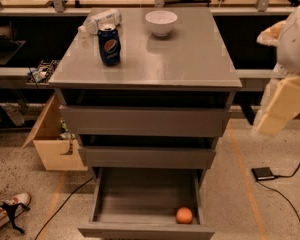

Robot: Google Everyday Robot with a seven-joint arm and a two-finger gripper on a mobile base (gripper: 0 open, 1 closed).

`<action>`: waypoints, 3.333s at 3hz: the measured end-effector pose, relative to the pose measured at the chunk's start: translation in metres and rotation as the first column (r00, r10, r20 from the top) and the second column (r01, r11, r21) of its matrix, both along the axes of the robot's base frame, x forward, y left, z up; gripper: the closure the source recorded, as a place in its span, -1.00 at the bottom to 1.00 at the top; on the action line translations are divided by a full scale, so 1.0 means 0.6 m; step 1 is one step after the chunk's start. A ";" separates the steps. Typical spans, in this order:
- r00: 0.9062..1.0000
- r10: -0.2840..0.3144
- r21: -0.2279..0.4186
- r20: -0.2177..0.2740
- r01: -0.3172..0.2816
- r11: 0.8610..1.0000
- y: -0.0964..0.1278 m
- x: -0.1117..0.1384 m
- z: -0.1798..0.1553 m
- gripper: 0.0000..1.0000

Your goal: Pick orange from bottom drawer and place on counter

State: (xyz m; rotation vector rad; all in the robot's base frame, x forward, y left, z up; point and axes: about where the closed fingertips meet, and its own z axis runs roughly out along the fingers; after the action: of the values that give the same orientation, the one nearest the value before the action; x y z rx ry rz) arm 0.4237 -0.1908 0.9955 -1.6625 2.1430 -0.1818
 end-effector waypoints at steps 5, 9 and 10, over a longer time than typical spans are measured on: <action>0.957 -0.112 0.159 -0.268 0.159 0.974 0.079 -0.039 -0.432 -1.00; 0.885 -0.235 0.194 -0.402 0.333 0.923 0.081 0.052 -0.833 -1.00; 0.891 -0.192 0.220 -0.412 0.301 0.928 0.088 0.066 -0.865 -1.00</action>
Offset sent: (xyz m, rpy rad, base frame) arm -0.0402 0.0465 -0.2163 0.2134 0.2107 -0.0977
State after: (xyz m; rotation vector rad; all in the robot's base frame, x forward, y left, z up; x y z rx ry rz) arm 0.4633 -0.1380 0.4766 -1.3384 2.5276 0.3934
